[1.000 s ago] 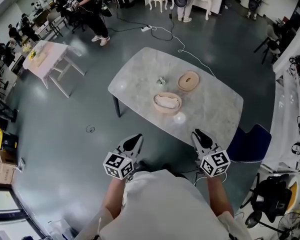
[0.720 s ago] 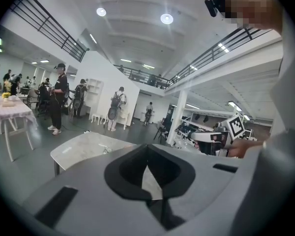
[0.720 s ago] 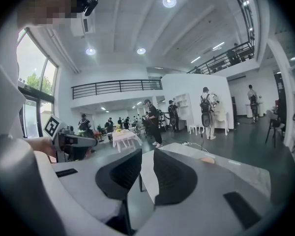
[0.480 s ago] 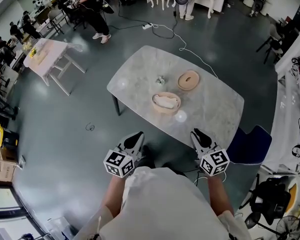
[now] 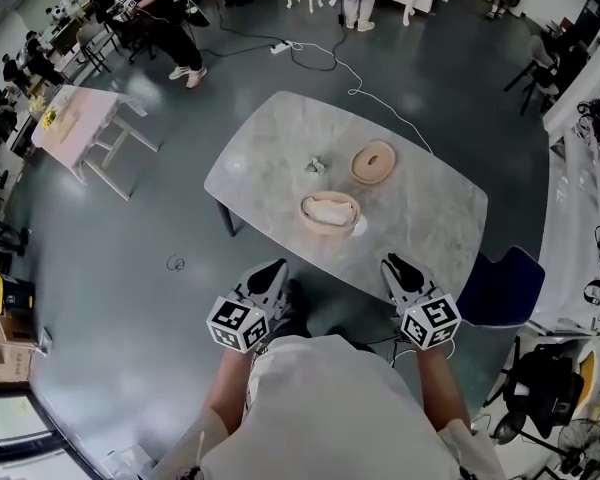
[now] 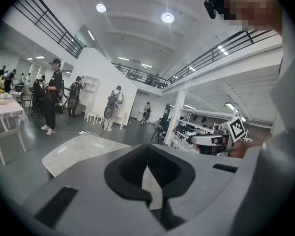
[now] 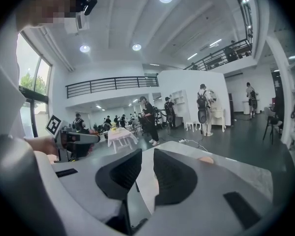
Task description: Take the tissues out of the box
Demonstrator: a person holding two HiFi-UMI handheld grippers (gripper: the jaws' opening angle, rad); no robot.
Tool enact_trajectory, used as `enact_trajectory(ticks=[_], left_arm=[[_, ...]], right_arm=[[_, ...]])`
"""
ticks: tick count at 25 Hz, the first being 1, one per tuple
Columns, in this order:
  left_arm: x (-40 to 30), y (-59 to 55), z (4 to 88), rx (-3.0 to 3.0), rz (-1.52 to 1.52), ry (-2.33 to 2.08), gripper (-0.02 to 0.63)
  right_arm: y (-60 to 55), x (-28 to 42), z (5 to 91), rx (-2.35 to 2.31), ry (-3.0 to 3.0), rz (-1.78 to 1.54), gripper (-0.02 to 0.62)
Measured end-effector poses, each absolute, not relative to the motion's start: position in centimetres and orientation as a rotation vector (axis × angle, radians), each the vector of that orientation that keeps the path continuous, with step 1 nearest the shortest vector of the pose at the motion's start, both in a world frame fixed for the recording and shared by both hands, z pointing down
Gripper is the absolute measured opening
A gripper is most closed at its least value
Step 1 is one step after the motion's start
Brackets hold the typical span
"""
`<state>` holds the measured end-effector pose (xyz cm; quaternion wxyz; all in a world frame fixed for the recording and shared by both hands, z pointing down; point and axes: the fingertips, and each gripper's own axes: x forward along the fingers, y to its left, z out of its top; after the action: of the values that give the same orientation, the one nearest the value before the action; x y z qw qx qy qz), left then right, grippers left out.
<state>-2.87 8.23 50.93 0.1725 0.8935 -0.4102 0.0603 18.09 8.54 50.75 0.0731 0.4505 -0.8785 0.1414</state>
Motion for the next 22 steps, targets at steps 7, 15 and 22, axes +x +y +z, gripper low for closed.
enact_trajectory(ticks=[7, 15, 22], left_arm=[[-4.4, 2.6, 51.9, 2.542, 0.196, -1.084, 0.009], [-6.3, -4.6, 52.6, 2.558, 0.226, -0.975, 0.008], [-6.5, -9.4, 53.0, 2.594, 0.258, -0.861, 0.008]], right_arm=[[4.3, 16.3, 51.7, 1.401, -2.582, 0.467, 0.081], [-0.9, 14.2, 52.9, 1.452, -2.497, 0.52, 0.081], [-4.3, 13.0, 53.5, 1.501, -2.433, 0.54, 0.081]])
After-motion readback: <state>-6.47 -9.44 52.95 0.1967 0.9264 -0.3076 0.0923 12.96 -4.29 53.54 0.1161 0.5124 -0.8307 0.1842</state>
